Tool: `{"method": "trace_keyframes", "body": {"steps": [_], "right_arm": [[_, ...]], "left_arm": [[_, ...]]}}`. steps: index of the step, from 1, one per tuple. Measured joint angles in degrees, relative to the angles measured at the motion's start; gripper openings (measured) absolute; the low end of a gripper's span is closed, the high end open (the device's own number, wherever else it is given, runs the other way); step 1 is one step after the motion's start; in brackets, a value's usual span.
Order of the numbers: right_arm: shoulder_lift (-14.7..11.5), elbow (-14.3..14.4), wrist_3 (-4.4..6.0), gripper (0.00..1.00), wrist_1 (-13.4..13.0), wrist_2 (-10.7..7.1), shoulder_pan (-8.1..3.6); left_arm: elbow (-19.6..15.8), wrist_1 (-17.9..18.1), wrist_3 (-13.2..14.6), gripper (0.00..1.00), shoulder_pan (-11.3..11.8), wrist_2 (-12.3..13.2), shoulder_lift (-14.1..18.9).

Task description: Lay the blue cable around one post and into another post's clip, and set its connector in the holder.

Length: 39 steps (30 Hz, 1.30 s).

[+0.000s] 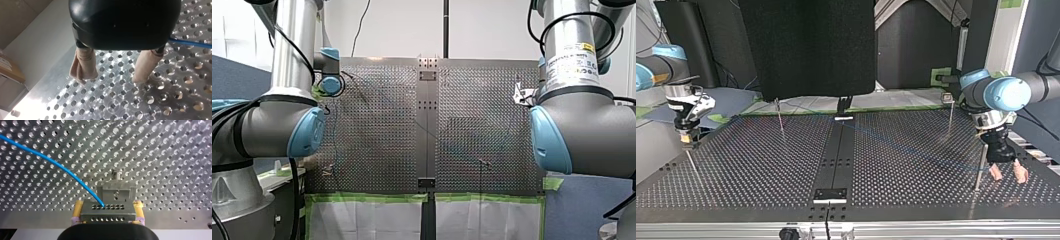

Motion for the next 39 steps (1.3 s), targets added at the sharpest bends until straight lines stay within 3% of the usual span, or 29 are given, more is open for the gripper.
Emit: {"method": "trace_keyframes", "body": {"steps": [5, 14, 26, 32, 39], "right_arm": [[0.10, 0.00, 1.03, 0.00, -0.53, -1.22, -1.09], [0.21, -0.01, 1.62, 0.00, -1.75, -3.47, -1.98], [2.61, -1.92, 0.69, 0.00, -2.07, -5.23, -1.82], [3.29, -3.32, -0.28, 0.00, -1.78, -5.87, -1.39], [3.37, -3.90, -0.36, 0.00, -2.28, -6.76, -1.40]], "left_arm": [[0.00, 0.08, -0.01, 0.98, 0.13, 0.05, 0.00], [0.00, 0.11, -0.01, 0.98, 0.18, 0.06, 0.00], [0.01, 0.13, -0.01, 0.98, 0.18, 0.05, 0.00], [0.01, 0.13, -0.01, 0.98, 0.18, 0.05, 0.00], [0.01, 0.17, 0.01, 0.98, 0.20, 0.05, 0.00]]}}
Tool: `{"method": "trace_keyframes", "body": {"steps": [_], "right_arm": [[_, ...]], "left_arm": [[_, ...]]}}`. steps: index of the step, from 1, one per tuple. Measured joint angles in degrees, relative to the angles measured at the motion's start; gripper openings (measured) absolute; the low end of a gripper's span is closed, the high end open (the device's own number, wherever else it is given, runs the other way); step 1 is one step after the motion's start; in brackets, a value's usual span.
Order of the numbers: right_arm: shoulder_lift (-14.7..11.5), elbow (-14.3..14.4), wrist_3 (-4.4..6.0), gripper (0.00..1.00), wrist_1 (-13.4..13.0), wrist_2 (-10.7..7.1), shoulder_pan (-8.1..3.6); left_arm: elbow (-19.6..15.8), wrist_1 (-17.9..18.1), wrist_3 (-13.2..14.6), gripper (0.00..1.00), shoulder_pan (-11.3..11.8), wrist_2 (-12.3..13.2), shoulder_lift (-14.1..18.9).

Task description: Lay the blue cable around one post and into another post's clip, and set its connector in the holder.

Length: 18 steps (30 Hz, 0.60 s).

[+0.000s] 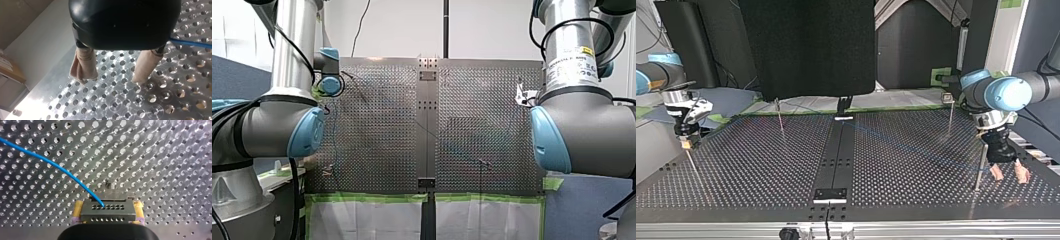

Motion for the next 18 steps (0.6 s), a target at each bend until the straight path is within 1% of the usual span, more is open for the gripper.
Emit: {"method": "trace_keyframes", "body": {"steps": [9, 14, 18], "right_arm": [[0.01, -0.05, 0.32, 0.00, -0.14, -0.63, -0.62], [0.05, -0.05, 0.41, 0.00, -0.20, -0.66, -0.66], [0.08, -0.03, 0.44, 0.00, -0.25, -0.94, -0.48]], "left_arm": [[-0.01, 0.15, -0.01, 0.98, 0.07, 0.33, 0.00], [-0.01, 0.19, -0.01, 0.98, 0.08, 0.42, 0.00], [-0.01, 0.20, -0.02, 0.98, 0.10, 0.44, 0.00]]}}
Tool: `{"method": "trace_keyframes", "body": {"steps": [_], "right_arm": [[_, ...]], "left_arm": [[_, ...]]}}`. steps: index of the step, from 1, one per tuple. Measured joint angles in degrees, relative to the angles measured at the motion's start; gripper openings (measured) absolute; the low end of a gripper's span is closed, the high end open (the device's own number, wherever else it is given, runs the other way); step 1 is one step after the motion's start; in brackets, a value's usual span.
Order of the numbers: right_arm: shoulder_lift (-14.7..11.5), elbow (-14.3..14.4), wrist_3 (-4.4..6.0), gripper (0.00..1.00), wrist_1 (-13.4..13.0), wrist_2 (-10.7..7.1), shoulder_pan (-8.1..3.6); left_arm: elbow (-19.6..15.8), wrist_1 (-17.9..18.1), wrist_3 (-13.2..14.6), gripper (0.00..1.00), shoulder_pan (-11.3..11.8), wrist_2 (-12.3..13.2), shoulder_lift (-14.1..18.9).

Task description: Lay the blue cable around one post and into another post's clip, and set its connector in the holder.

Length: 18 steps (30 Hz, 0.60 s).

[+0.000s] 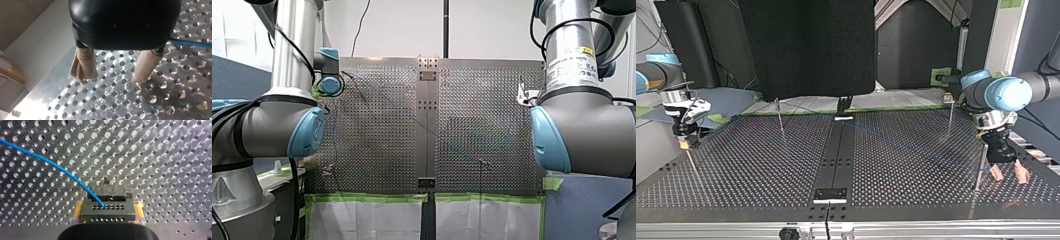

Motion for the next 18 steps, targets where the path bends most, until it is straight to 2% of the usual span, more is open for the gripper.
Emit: {"method": "trace_keyframes", "body": {"steps": [18], "right_arm": [[0.02, -0.03, 0.05, 0.00, 0.11, 0.06, 0.56]], "left_arm": [[0.01, 0.31, 0.00, 0.98, 0.29, 0.08, 0.00]]}}
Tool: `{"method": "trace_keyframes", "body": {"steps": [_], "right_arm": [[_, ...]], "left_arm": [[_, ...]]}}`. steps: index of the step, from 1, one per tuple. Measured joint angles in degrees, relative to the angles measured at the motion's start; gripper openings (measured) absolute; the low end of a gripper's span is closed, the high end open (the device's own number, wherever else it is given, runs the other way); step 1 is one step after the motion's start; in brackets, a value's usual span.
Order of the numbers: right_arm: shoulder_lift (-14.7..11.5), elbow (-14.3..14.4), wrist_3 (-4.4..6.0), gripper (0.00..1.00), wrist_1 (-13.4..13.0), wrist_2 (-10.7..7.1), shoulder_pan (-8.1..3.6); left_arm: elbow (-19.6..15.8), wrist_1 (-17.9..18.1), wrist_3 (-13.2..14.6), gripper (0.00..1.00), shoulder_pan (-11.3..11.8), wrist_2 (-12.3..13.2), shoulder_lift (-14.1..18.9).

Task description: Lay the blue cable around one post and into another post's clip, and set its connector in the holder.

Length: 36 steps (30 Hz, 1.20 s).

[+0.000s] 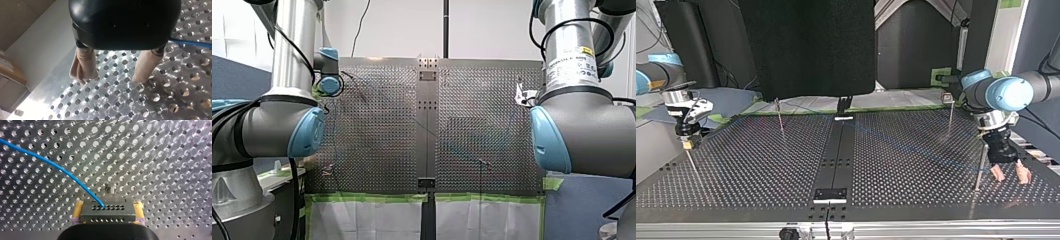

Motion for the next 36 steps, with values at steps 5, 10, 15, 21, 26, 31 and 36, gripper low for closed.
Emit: {"method": "trace_keyframes", "body": {"steps": [5, 10, 15, 21, 26, 31, 36], "right_arm": [[0.00, 0.00, 0.04, 0.00, -0.22, -0.08, -0.15], [0.00, 0.00, 0.04, 0.00, -0.60, -0.13, -0.28], [0.01, 0.02, 0.06, 0.00, -0.89, -0.15, -0.35], [0.04, 0.05, 0.38, 0.00, -1.30, -0.10, -0.40], [0.04, 0.04, 0.69, 0.00, -1.36, 0.07, -0.39], [0.03, 0.02, 0.74, 0.00, -1.34, 0.12, -0.26], [0.00, 0.00, 0.79, 0.00, -1.12, 0.23, -0.10]], "left_arm": [[0.00, 0.03, 0.00, 0.98, 0.08, 0.16, 0.00], [0.00, 0.04, 0.00, 0.98, 0.10, 0.18, 0.00], [0.00, 0.04, 0.00, 0.98, 0.11, 0.18, 0.00], [0.00, 0.04, 0.00, 0.98, 0.11, 0.18, 0.00], [-0.01, 0.04, 0.00, 0.98, 0.11, 0.18, 0.00], [-0.02, 0.04, 0.00, 0.98, 0.11, 0.18, 0.00], [-0.02, 0.03, 0.00, 0.98, 0.11, 0.18, 0.00]]}}
